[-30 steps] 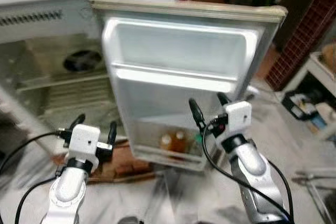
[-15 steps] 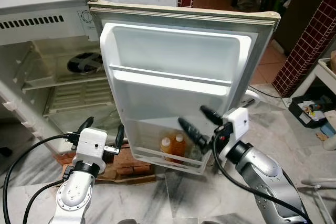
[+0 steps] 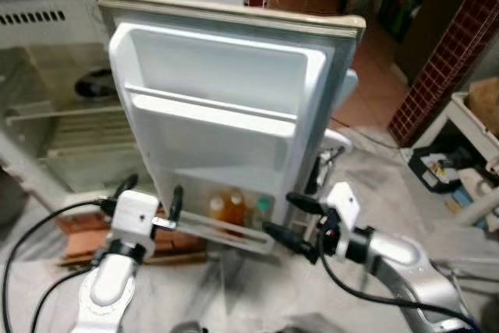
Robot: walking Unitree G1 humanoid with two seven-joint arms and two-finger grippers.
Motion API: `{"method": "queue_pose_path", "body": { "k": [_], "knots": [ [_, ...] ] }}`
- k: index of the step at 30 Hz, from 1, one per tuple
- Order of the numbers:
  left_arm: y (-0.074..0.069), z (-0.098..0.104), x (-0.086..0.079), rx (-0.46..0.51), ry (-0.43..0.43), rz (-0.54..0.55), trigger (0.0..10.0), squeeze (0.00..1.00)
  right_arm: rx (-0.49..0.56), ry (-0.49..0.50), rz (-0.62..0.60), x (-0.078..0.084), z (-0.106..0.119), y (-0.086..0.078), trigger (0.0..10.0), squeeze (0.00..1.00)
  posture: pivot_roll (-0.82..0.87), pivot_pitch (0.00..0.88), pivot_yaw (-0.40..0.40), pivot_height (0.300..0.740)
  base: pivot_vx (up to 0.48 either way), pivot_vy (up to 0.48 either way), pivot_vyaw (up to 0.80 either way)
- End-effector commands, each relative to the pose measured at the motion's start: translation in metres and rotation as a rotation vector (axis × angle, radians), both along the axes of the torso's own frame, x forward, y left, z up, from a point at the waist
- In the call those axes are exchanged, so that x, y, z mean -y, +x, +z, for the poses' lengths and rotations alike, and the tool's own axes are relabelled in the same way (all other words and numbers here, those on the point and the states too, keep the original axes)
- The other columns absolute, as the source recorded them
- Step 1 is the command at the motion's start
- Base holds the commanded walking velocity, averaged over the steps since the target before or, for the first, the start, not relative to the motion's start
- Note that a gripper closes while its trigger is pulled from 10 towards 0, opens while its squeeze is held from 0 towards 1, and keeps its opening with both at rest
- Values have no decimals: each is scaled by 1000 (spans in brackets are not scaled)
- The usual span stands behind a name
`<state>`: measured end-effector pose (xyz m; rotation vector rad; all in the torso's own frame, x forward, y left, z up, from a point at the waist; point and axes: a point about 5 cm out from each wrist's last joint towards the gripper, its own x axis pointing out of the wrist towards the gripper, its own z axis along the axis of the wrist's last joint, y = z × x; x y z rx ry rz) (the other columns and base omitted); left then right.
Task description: Restocking fridge
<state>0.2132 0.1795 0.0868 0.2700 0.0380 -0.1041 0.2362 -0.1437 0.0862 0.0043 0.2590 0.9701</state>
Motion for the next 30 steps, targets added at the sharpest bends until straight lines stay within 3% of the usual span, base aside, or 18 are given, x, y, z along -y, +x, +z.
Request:
{"method": "queue_pose_path", "body": {
  "k": [1, 9, 16, 17, 20, 28, 29, 30],
  "knots": [
    [1, 1, 5, 13, -5, -12, 10000, 0, 38, -42, -47, 12, 0, 7, 10000, 0, 27, 57, 23, 740, 0, 0, 0],
    [-1, -1, 1, -1, 7, 39, 10000, 0, 213, 7, -219, 1, 20, 34, 10000, 0, 27, 55, 25, 740, 0, 0, 348],
    [-9, -15, -10, -103, -21, 157, 10000, 0, 304, 48, -394, -10, 36, 57, 10000, 0, 30, 62, 27, 740, 0, 0, 788],
    [-9, -15, -10, -103, -21, 157, 10000, 0, 304, 48, -394, -10, 36, 57, 10000, 0, 30, 62, 27, 740, 0, 0, 788],
    [-13, -23, -15, -161, -31, 207, 10000, 0, 316, 44, -508, -17, 45, 77, 10000, 0, 35, 63, 26, 740, 0, 0, 662],
    [-8, -27, -11, -216, -12, 182, 10000, 0, 301, 56, -625, -37, 58, 104, 10000, 0, 39, 53, 23, 740, 0, 0, 100],
    [-7, -27, -9, -220, -8, 176, 10000, 0, 269, 158, -600, -48, 68, 107, 10000, 0, 42, 50, 21, 740, 0, 0, 0],
    [-7, -27, -9, -221, -8, 175, 10000, 0, 254, 198, -583, -51, 72, 107, 10000, 0, 42, 50, 21, 740, 0, 0, 0]
  ]
}}
